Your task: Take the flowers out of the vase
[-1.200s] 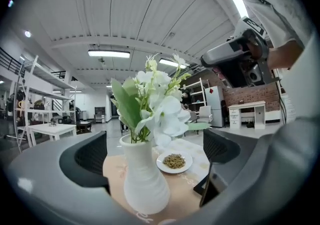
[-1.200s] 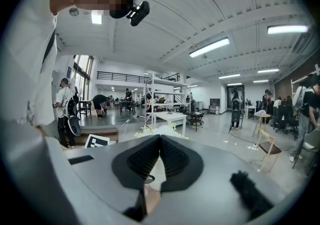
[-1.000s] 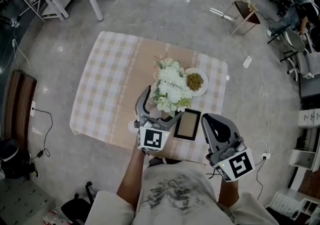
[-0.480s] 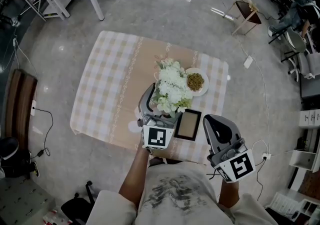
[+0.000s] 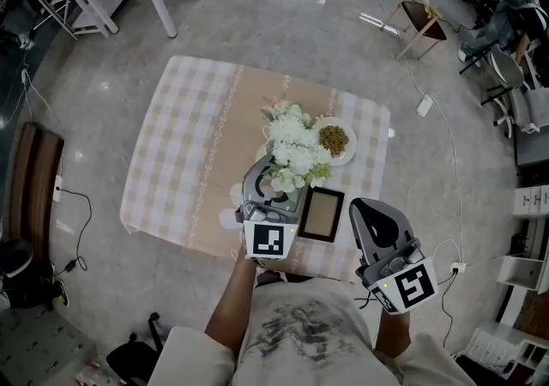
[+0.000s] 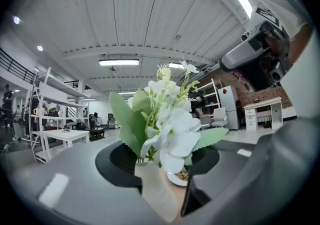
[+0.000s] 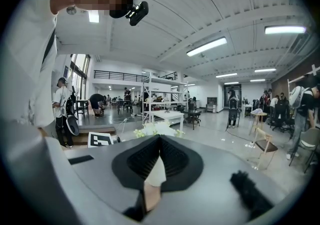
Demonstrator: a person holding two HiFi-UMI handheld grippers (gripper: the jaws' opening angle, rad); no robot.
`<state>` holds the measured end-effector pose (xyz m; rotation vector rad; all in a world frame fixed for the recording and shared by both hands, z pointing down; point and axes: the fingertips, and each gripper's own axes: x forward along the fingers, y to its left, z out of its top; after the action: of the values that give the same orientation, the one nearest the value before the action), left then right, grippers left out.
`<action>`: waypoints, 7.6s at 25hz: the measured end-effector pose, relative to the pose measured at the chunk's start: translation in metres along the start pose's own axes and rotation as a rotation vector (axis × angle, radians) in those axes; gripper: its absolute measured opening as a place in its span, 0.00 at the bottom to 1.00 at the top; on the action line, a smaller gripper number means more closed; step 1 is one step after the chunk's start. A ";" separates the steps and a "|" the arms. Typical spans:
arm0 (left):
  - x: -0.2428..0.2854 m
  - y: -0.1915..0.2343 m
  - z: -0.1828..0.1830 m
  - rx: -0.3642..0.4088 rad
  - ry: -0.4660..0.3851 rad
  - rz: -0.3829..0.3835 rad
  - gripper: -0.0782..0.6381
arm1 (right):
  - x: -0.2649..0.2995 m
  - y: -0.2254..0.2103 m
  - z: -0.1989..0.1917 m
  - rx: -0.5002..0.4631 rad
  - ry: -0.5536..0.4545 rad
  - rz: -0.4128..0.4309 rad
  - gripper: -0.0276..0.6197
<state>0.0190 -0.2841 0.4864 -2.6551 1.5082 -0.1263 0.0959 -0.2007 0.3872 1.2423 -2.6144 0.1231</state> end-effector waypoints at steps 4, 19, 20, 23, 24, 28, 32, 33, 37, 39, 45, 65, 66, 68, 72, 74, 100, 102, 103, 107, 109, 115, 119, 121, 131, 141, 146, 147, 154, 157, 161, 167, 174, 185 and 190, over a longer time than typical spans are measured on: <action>-0.001 0.002 0.003 -0.002 -0.018 0.012 0.36 | 0.000 0.001 -0.001 0.001 0.001 0.003 0.07; -0.009 0.013 0.013 -0.060 -0.049 0.016 0.24 | 0.007 0.012 0.001 -0.004 -0.003 0.023 0.07; -0.009 0.013 0.015 -0.062 -0.052 0.016 0.24 | 0.008 0.013 0.001 -0.005 -0.005 0.026 0.07; -0.010 0.015 0.019 -0.066 -0.055 0.016 0.23 | 0.009 0.016 0.002 -0.006 -0.007 0.031 0.07; -0.011 0.016 0.020 -0.064 -0.056 0.015 0.23 | 0.009 0.016 0.002 -0.006 -0.008 0.031 0.07; -0.012 0.016 0.025 -0.052 -0.069 0.012 0.22 | 0.009 0.019 0.002 -0.005 -0.010 0.034 0.07; -0.008 0.018 0.030 -0.047 -0.077 0.013 0.21 | 0.012 0.016 0.003 -0.003 -0.010 0.037 0.07; -0.004 0.019 0.032 -0.045 -0.078 0.015 0.20 | 0.014 0.013 0.005 -0.002 -0.010 0.038 0.07; -0.006 0.019 0.034 -0.036 -0.079 0.015 0.20 | 0.013 0.014 0.005 -0.001 -0.012 0.037 0.07; -0.013 0.017 0.035 -0.026 -0.082 0.013 0.20 | 0.008 0.020 0.003 -0.002 -0.015 0.035 0.07; -0.014 0.016 0.043 0.004 -0.093 0.006 0.20 | 0.008 0.021 0.005 -0.002 -0.022 0.036 0.07; -0.023 0.016 0.075 0.063 -0.139 -0.001 0.19 | 0.007 0.032 0.013 -0.004 -0.055 0.048 0.07; -0.023 0.016 0.077 0.066 -0.139 -0.002 0.19 | 0.007 0.032 0.014 -0.004 -0.057 0.049 0.07; -0.023 0.016 0.080 0.071 -0.144 -0.003 0.19 | 0.007 0.033 0.015 -0.003 -0.061 0.050 0.07; -0.025 0.015 0.086 0.072 -0.148 -0.003 0.19 | 0.006 0.036 0.018 -0.001 -0.072 0.054 0.07; -0.026 0.015 0.089 0.082 -0.152 -0.004 0.19 | 0.006 0.038 0.018 0.000 -0.077 0.056 0.07; -0.038 0.012 0.127 0.141 -0.188 -0.003 0.19 | -0.006 0.046 0.024 0.012 -0.128 0.058 0.07; -0.039 0.012 0.131 0.141 -0.194 -0.002 0.19 | -0.008 0.046 0.025 0.012 -0.130 0.058 0.07; -0.040 0.012 0.133 0.140 -0.198 0.000 0.19 | -0.008 0.047 0.025 0.012 -0.132 0.058 0.07; -0.043 0.012 0.139 0.139 -0.207 0.009 0.19 | -0.012 0.047 0.025 0.011 -0.136 0.056 0.07; -0.044 0.012 0.142 0.139 -0.212 0.010 0.19 | -0.013 0.047 0.025 0.011 -0.136 0.053 0.07; -0.050 0.011 0.155 0.159 -0.238 0.014 0.19 | -0.017 0.050 0.028 0.009 -0.147 0.050 0.07; -0.053 0.010 0.163 0.158 -0.253 0.022 0.19 | -0.020 0.051 0.030 0.008 -0.153 0.051 0.07; -0.055 0.010 0.166 0.162 -0.257 0.025 0.19 | -0.021 0.052 0.030 0.008 -0.155 0.051 0.07; -0.061 0.009 0.182 0.199 -0.287 0.043 0.19 | -0.027 0.055 0.032 0.006 -0.167 0.058 0.07; -0.066 0.011 0.194 0.216 -0.304 0.057 0.19 | -0.030 0.056 0.038 -0.004 -0.183 0.065 0.07; -0.070 0.011 0.197 0.208 -0.315 0.066 0.19 | -0.035 0.059 0.040 -0.015 -0.193 0.059 0.07; -0.071 0.011 0.199 0.206 -0.321 0.067 0.19 | -0.036 0.059 0.041 -0.017 -0.195 0.057 0.07; -0.077 0.004 0.208 0.222 -0.340 0.054 0.19 | -0.042 0.061 0.041 -0.022 -0.204 0.047 0.07; -0.083 0.002 0.214 0.231 -0.353 0.051 0.19 | -0.044 0.065 0.042 -0.024 -0.206 0.047 0.07; -0.090 -0.001 0.218 0.241 -0.347 0.042 0.19 | -0.048 0.069 0.044 -0.025 -0.207 0.047 0.07; -0.106 -0.002 0.215 0.224 -0.335 0.034 0.19 | -0.049 0.079 0.044 -0.028 -0.210 0.053 0.07; -0.122 0.001 0.200 0.222 -0.292 0.025 0.19 | -0.045 0.092 0.045 -0.031 -0.217 0.068 0.07; -0.137 0.006 0.173 0.210 -0.241 0.018 0.19 | -0.032 0.108 0.045 -0.029 -0.212 0.103 0.07; -0.139 0.007 0.165 0.188 -0.214 0.016 0.19 | -0.029 0.111 0.048 -0.027 -0.202 0.109 0.07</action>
<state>-0.0392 -0.1624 0.3180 -2.4225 1.3767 0.0160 0.0193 -0.1174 0.3370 1.1579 -2.8467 -0.0200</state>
